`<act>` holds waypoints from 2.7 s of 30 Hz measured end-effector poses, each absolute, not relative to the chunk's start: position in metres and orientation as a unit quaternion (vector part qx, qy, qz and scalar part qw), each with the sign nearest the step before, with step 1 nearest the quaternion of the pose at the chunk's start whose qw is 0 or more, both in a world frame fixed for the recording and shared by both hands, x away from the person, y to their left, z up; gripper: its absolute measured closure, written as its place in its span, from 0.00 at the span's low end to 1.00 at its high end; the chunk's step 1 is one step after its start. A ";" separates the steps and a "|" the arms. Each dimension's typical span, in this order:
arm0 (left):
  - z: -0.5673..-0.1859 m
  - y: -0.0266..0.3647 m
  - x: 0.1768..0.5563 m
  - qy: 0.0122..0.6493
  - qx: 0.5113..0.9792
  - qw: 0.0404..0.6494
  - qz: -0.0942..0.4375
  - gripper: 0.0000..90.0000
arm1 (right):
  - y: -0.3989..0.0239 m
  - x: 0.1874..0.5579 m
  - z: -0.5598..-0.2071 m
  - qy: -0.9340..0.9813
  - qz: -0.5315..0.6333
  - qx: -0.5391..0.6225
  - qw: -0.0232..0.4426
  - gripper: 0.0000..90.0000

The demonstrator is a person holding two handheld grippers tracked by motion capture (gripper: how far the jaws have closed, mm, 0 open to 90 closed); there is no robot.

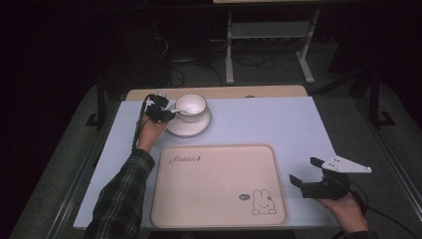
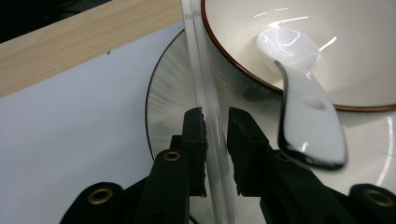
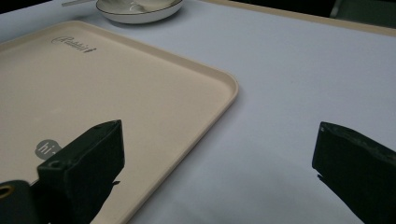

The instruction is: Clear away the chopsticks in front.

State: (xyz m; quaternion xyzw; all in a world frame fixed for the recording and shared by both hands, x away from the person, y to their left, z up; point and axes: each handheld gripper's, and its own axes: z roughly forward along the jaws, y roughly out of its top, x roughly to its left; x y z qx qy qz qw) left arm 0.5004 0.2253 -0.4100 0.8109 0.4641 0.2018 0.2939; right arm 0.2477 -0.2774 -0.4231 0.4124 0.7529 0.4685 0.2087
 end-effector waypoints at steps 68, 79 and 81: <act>-0.407 0.299 0.421 0.493 0.772 0.361 0.172 0.96 | -0.275 0.247 -0.423 0.754 0.467 0.411 0.210 0.02; -0.400 0.327 0.380 0.496 0.773 0.360 0.166 0.96 | -0.274 0.246 -0.422 0.755 0.466 0.410 0.212 0.02; -0.399 0.331 0.372 0.496 0.773 0.358 0.165 0.96 | -0.274 0.247 -0.422 0.755 0.466 0.408 0.213 0.02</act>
